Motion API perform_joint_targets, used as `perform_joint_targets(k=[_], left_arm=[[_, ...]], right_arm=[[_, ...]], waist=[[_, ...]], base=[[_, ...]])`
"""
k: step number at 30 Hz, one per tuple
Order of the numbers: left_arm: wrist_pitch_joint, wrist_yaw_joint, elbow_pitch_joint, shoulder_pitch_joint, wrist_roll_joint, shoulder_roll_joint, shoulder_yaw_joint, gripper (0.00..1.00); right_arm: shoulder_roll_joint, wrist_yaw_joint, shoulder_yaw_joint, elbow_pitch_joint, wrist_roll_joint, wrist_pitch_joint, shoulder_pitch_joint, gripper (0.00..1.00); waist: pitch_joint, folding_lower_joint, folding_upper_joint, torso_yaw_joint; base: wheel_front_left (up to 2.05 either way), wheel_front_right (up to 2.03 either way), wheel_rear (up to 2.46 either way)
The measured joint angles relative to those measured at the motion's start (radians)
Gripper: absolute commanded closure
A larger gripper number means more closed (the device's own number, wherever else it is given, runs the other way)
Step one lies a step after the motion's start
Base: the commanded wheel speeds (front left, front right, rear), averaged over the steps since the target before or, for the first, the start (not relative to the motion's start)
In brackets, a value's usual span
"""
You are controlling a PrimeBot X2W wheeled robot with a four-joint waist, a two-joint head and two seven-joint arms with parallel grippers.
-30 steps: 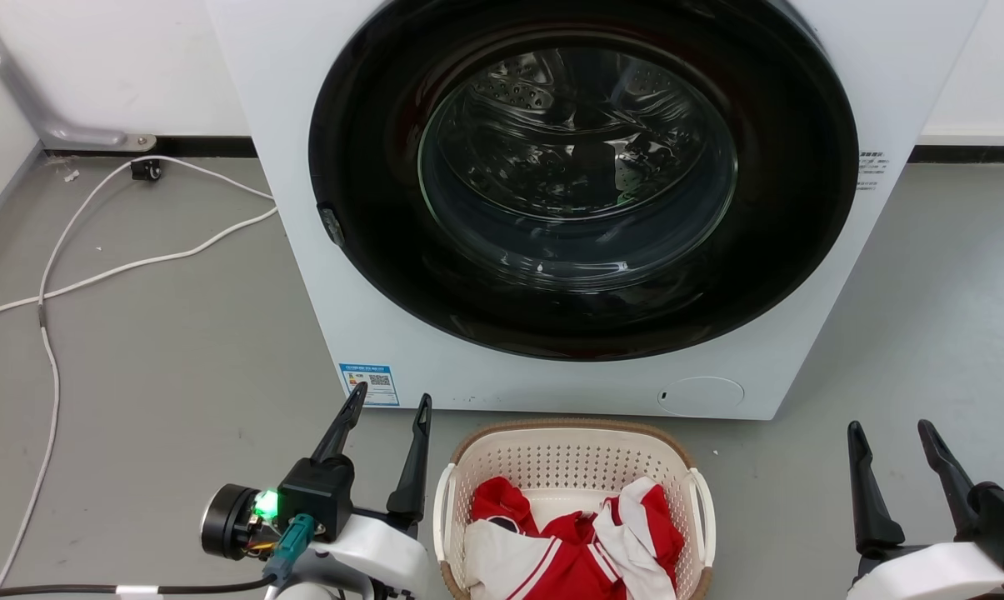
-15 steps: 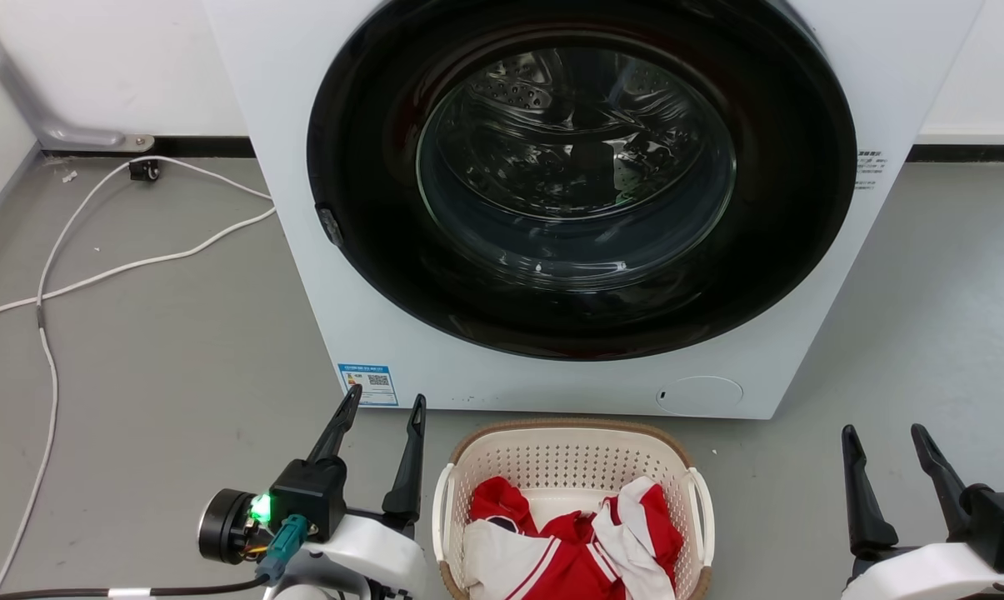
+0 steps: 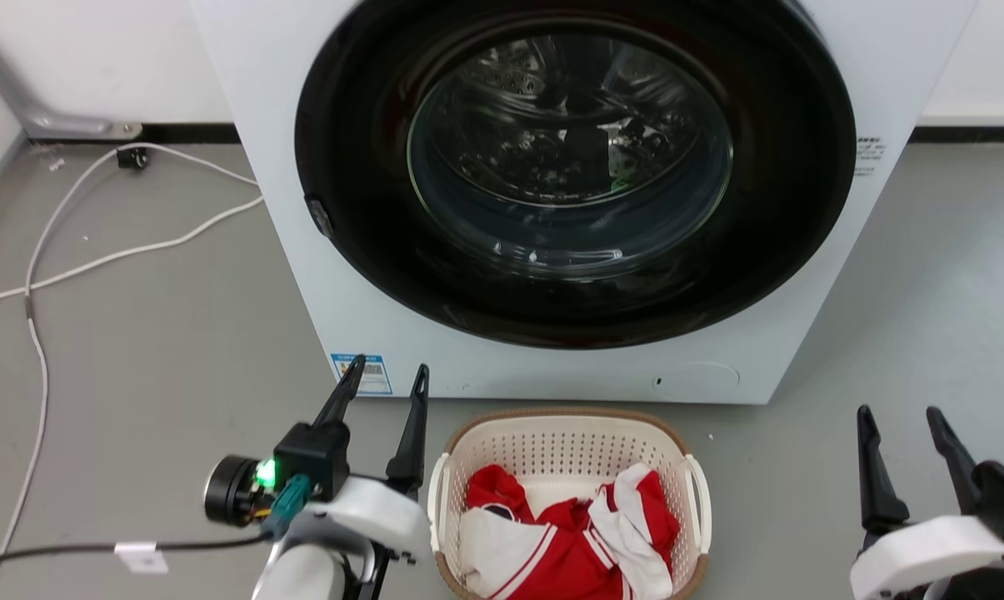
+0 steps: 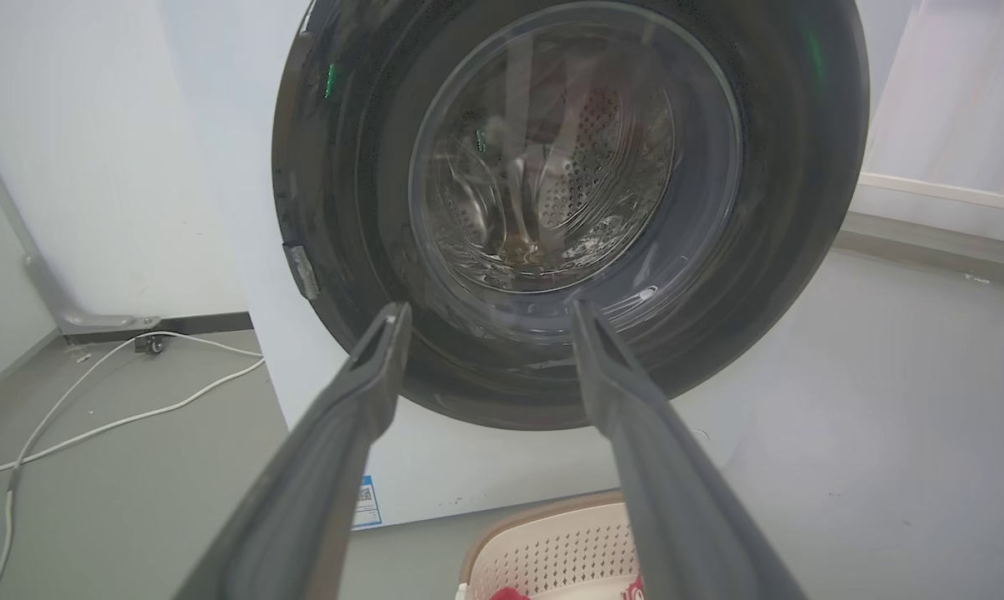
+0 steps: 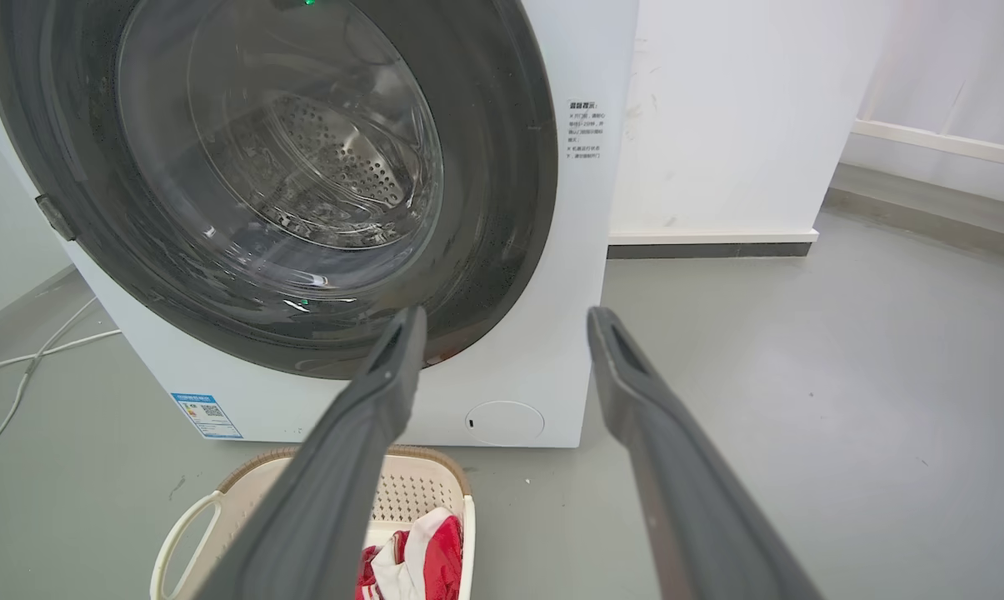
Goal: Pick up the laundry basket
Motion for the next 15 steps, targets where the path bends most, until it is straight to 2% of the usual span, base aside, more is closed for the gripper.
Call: perform_joint_targets(k=[8, 15], left_arm=[[0.033, -0.025, 0.167, -0.167, -0.018, -0.002, -0.022, 0.0], [0.069, -0.051, 0.336, -0.304, -0.044, 0.001, -0.036, 0.0]], right_arm=[[0.0, 0.0, -0.008, 0.107, -0.003, 0.015, -0.114, 0.0], [-0.001, 0.0, 0.024, 0.252, -0.009, 0.035, -0.237, 0.0]], waist=[[0.087, 0.0, 0.0, -0.015], [0.199, 0.0001, 0.0, -0.033]], base=[[0.0, 0.0, 0.0], [0.0, 0.0, 0.0]])
